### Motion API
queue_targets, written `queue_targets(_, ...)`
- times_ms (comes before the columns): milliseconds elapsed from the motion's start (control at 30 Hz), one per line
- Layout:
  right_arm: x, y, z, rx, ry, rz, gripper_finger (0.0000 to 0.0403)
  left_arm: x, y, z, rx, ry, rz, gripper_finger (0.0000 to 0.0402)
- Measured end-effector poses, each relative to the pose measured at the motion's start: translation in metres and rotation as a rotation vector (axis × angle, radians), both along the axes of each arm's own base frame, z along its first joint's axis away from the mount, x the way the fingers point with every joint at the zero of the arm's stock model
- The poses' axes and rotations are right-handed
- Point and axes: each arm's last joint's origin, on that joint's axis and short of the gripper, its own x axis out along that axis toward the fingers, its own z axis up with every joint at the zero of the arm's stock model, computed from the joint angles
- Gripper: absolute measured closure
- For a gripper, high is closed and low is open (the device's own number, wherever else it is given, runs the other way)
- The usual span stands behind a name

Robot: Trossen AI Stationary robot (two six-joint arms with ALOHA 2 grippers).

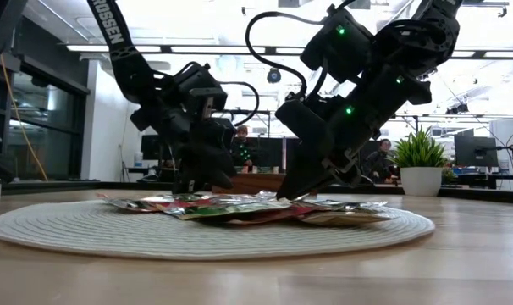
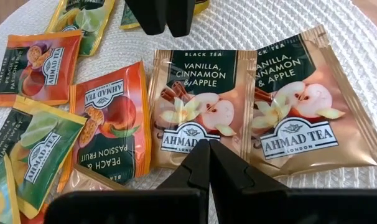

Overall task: Pick & Place Tea
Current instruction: Put the brown tea bag into the middle section of the wooden organizer

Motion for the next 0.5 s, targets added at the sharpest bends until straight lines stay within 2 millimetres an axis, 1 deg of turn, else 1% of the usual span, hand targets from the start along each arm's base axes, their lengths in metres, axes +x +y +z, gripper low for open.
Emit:
queue_targets(167,0.0,0.0,0.0,-0.009,0.0,0.004,0.0403,0.002,0.001,0.0,0.015,0.026,0.029,0.03)
queue_targets(267,0.0,0.0,0.0,-0.011,-0.001,0.002,0.0403,0.007,0.003,0.004,0.062,0.056,0.012,0.03)
queue_targets(333,0.0,0.0,0.0,-0.012,-0.001,0.001,0.0403,0.012,0.006,0.009,0.118,0.083,0.0,0.03)
queue_targets(500,0.0,0.0,0.0,-0.011,-0.002,0.002,0.0403,0.026,0.013,0.033,0.26,0.137,-0.051,0.03)
